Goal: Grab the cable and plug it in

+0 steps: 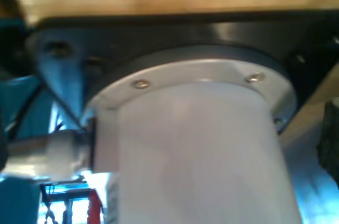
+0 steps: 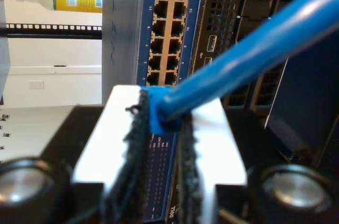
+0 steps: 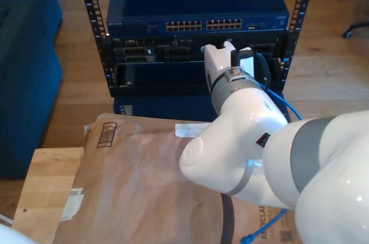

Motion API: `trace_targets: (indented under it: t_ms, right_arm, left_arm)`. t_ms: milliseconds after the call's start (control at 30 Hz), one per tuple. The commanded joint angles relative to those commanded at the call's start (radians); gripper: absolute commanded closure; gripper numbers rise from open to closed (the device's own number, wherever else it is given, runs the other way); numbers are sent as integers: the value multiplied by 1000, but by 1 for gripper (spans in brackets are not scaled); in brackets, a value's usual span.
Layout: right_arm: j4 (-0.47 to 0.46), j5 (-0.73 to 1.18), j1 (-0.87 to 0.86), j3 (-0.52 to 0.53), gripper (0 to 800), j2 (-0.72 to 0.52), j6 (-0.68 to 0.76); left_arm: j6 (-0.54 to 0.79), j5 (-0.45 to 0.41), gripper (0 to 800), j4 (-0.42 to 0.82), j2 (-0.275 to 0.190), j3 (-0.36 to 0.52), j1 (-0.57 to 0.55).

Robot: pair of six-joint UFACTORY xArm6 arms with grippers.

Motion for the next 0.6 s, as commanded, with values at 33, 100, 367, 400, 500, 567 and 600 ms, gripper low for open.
trace_targets:
  t_ms: [33, 100, 367, 400, 500, 567, 600]
  right_arm:
    - [0, 0, 0, 0, 800, 0, -2]
    - [0, 0, 0, -3, 800, -2, -2]
    - [-8, 5, -14, 23, 800, -6, -2]
    - [-9, 5, -21, 25, 800, -3, -2]
    - [-12, 5, -29, 23, 800, 21, -2]
    - [-12, 5, -35, -12, 800, 52, -2]
    - [-17, 5, -41, -48, 800, 86, -2]
  left_arm:
    - [0, 0, 0, 0, 0, 0, 0]
    - [0, 0, 0, 0, 0, 0, 0]
    - [0, 0, 0, 0, 0, 0, 0]
    - [0, 0, 0, 0, 0, 0, 0]
    - [0, 0, 0, 0, 0, 0, 0]
    - [0, 0, 0, 0, 0, 0, 0]
    - [0, 0, 0, 0, 0, 0, 0]
